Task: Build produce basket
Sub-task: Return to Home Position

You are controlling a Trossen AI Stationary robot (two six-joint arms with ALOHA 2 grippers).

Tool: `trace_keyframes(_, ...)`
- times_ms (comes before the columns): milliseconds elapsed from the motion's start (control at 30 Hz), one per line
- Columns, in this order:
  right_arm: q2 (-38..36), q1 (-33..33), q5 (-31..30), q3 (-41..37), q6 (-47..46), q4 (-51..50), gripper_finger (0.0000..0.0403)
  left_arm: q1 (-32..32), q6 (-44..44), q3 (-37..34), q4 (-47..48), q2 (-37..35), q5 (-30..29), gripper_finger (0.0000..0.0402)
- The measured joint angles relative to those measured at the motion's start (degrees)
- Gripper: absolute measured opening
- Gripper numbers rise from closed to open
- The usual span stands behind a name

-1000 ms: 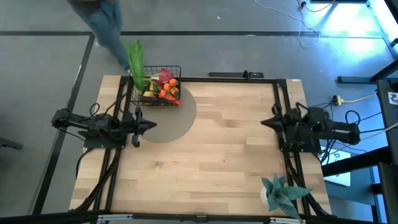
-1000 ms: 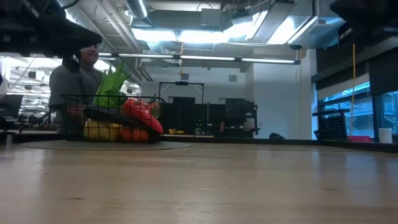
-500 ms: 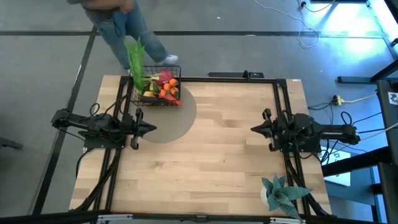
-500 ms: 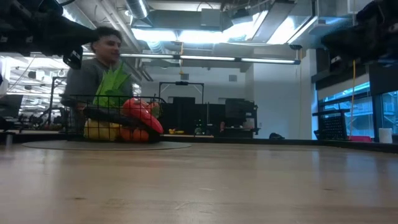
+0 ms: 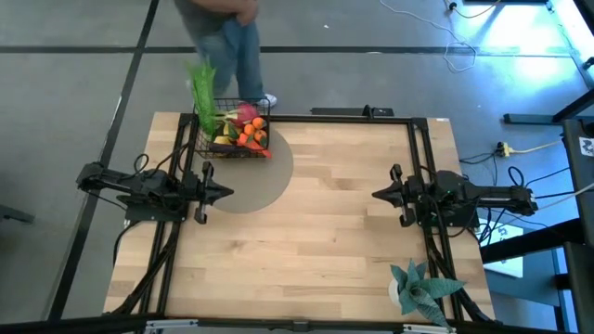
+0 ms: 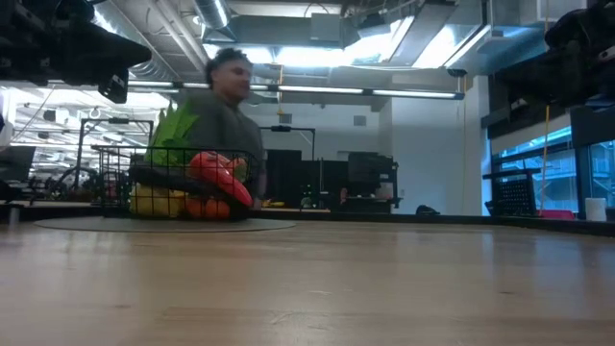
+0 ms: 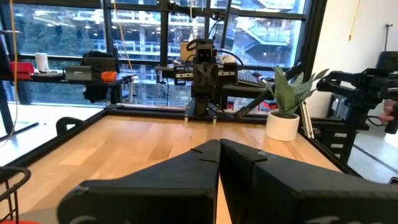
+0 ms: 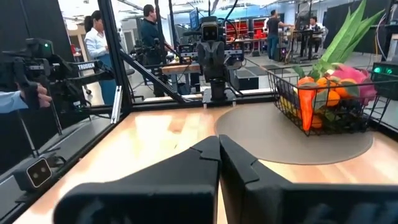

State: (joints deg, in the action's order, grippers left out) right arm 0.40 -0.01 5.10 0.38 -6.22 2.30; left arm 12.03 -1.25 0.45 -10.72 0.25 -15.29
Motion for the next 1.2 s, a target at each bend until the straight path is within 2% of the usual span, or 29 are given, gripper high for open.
trace_keyframes(333, 0.0, 0.0, 0.1, 0.0, 3.8, -0.4, 0.0, 0.0, 0.4, 0.0, 5.9, 0.0, -0.5, 0.0)
trace_keyframes(467, 0.0, 0.0, 0.1, 0.0, 6.7, -0.4, 0.0, 0.0, 0.4, 0.0, 5.8, 0.0, -0.5, 0.0)
trace_keyframes(633, 0.0, 0.0, -2.0, 0.0, 6.5, -0.8, 0.0, 0.0, 0.4, 0.0, 5.8, 0.0, -0.5, 0.0)
trace_keyframes(1200, 0.0, 0.0, -2.0, 0.0, 6.5, -0.8, 0.0, 0.0, 0.4, 0.0, 5.7, 0.0, -0.5, 0.0)
